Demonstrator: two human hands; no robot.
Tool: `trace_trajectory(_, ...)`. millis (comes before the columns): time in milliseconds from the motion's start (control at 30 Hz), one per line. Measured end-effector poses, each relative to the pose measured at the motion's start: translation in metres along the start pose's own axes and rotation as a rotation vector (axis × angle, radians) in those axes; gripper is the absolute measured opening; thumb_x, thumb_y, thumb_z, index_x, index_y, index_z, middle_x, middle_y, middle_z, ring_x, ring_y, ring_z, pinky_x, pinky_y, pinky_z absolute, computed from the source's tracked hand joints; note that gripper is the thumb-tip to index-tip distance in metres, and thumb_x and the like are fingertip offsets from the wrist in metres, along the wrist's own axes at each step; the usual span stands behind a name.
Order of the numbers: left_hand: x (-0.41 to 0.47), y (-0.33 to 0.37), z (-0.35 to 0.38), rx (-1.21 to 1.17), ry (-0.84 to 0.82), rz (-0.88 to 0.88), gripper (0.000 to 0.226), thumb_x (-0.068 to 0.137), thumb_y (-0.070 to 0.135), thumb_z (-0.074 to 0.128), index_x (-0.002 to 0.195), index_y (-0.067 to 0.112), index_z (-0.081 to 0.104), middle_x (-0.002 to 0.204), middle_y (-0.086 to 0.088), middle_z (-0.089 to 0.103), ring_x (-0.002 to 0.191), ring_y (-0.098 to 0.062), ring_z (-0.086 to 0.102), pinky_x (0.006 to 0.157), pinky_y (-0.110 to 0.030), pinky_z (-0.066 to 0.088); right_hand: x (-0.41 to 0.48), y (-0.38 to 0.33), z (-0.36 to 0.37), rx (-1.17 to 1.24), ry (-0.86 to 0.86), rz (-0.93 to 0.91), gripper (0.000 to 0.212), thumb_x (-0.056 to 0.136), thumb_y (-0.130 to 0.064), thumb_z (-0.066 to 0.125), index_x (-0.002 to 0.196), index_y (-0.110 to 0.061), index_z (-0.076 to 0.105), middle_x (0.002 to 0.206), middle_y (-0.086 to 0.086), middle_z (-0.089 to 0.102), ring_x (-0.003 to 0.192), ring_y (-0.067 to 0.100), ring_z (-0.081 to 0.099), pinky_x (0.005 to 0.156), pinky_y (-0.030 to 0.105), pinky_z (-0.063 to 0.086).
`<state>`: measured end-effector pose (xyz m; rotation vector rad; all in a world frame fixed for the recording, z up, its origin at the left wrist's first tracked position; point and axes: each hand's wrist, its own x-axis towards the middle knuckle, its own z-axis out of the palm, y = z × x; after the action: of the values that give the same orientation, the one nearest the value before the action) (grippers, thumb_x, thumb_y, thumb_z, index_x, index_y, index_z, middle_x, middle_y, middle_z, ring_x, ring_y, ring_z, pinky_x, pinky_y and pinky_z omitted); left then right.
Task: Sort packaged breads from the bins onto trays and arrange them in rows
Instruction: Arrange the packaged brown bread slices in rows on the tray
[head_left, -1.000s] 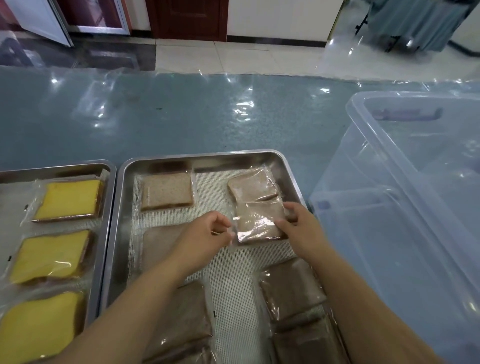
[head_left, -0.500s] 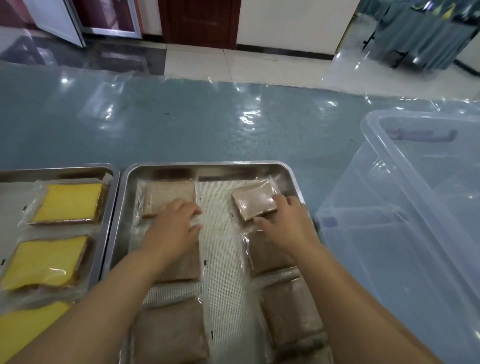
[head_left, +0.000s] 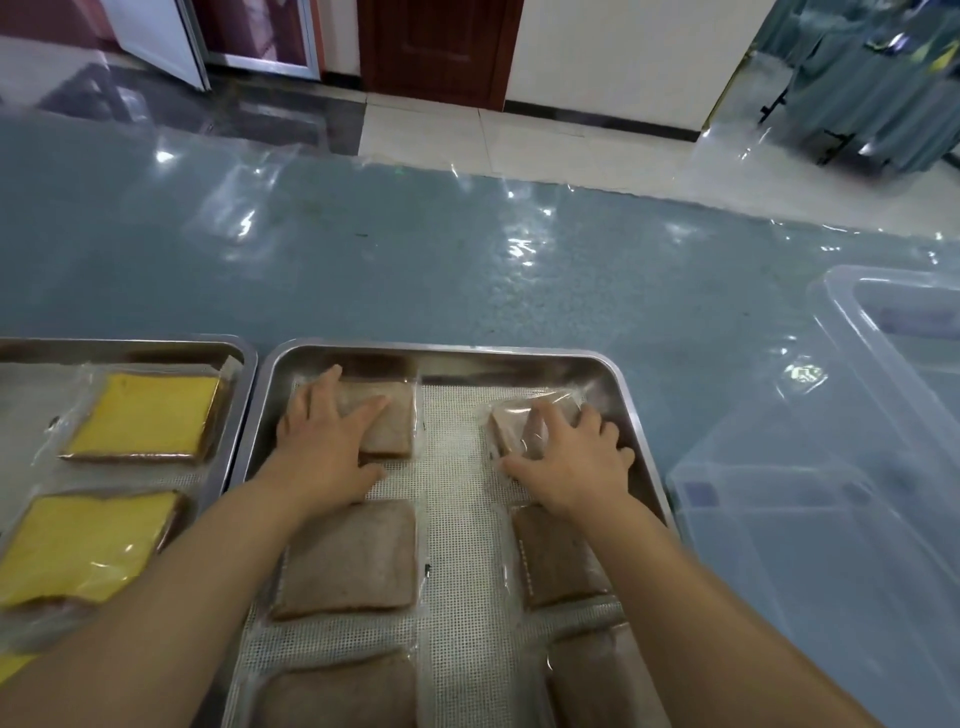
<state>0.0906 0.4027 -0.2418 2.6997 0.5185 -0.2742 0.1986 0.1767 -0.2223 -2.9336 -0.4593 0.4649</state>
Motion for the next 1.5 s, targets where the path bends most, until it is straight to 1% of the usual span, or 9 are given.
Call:
trace_trajectory(100,0.004,-0.004,-0.004,-0.045,0.011,0.002,0.088,0.078,0.049,0.068,0.148,0.036,0.015,0.156,0.000,-0.013,0.142,-0.030,-0.017,0.114,-0.054,0.006,0.002,0.000,0.000,0.070,0.061,0.041,0.053,0.073,-0.063,0.057,0.118,-0.038,0.045,0.146,0.008,0.030,0.128,0.033,0.032,0.102,0.053,0.028)
trace_trajectory(233,0.009,-0.006,-0.006,-0.043,-0.019,0.028,0.094,0.075,0.047,0.072,0.148,0.035,0.014,0.157,0.001,-0.006,0.142,-0.026,-0.015,0.114,-0.052,0.007,0.011,-0.001,0.003,0.071,0.112,0.098,0.057,0.074,-0.068,0.055,0.121,-0.036,0.045,0.152,0.013,0.024,0.134,0.037,0.029,0.106,0.057,0.023)
trace_trajectory(367,0.013,-0.007,-0.007,-0.116,0.007,0.018,0.090,0.071,0.043,0.077,0.143,0.035,0.024,0.150,0.001,0.012,0.140,-0.023,-0.003,0.114,-0.049,0.015,0.019,-0.006,0.008,0.045,0.099,0.144,0.061,0.076,-0.070,0.052,0.122,-0.031,0.046,0.147,0.016,0.026,0.130,0.037,0.030,0.102,0.054,0.027)
trace_trajectory(500,0.016,-0.009,-0.009,-0.153,0.030,0.024,0.087,0.069,0.041,0.079,0.141,0.036,0.029,0.143,0.002,0.019,0.136,-0.022,0.004,0.113,-0.046,0.019,0.020,-0.007,0.012,0.024,0.096,0.141,0.063,0.078,-0.070,0.048,0.128,-0.031,0.042,0.153,0.018,0.018,0.133,0.038,0.026,0.103,0.055,0.025)
trace_trajectory(833,0.017,-0.011,-0.012,-0.122,0.012,0.033,0.086,0.076,0.038,0.074,0.146,0.030,0.026,0.152,0.002,0.009,0.140,-0.020,-0.005,0.115,-0.046,0.014,0.016,-0.006,0.013,0.041,0.052,0.140,0.062,0.080,-0.070,0.046,0.129,-0.033,0.039,0.158,0.018,0.003,0.139,0.041,0.015,0.108,0.057,0.018)
trace_trajectory(1000,0.012,-0.013,-0.007,-0.084,0.013,0.037,0.085,0.080,0.043,0.069,0.149,0.031,0.020,0.157,0.002,-0.003,0.143,-0.021,-0.012,0.116,-0.045,0.006,0.010,-0.005,0.015,0.045,0.043,0.092,0.081,0.084,-0.074,0.038,0.149,-0.030,0.018,0.158,0.012,-0.019,0.145,0.037,-0.007,0.113,0.057,0.009)
trace_trajectory(1167,-0.001,-0.006,-0.005,-0.075,0.063,0.023,0.079,0.083,0.047,0.064,0.148,0.030,0.023,0.158,-0.001,-0.003,0.144,-0.025,-0.013,0.116,-0.045,0.001,-0.010,-0.001,0.015,0.074,0.103,0.067,0.084,0.084,-0.072,0.043,0.150,-0.027,0.017,0.159,0.011,-0.009,0.145,0.035,-0.004,0.115,0.054,0.008)
trace_trajectory(1333,-0.046,0.014,0.004,-0.239,0.157,-0.058,0.068,0.083,0.049,0.062,0.142,0.031,0.034,0.151,0.004,0.014,0.141,-0.023,0.006,0.114,-0.047,0.018,-0.049,0.014,0.021,0.149,0.189,-0.035,0.071,0.085,-0.061,0.053,0.144,-0.028,0.030,0.157,0.004,0.009,0.143,0.029,0.009,0.116,0.051,0.019)
trace_trajectory(1500,-0.091,0.032,0.029,-0.098,0.094,-0.195,0.074,0.080,0.068,0.048,0.143,0.037,0.025,0.153,-0.002,0.011,0.137,-0.031,0.004,0.111,-0.053,0.012,-0.084,0.026,0.031,0.128,0.103,0.049,0.081,0.080,-0.072,0.049,0.145,-0.030,0.025,0.156,0.006,0.007,0.141,0.032,0.011,0.111,0.052,0.022)
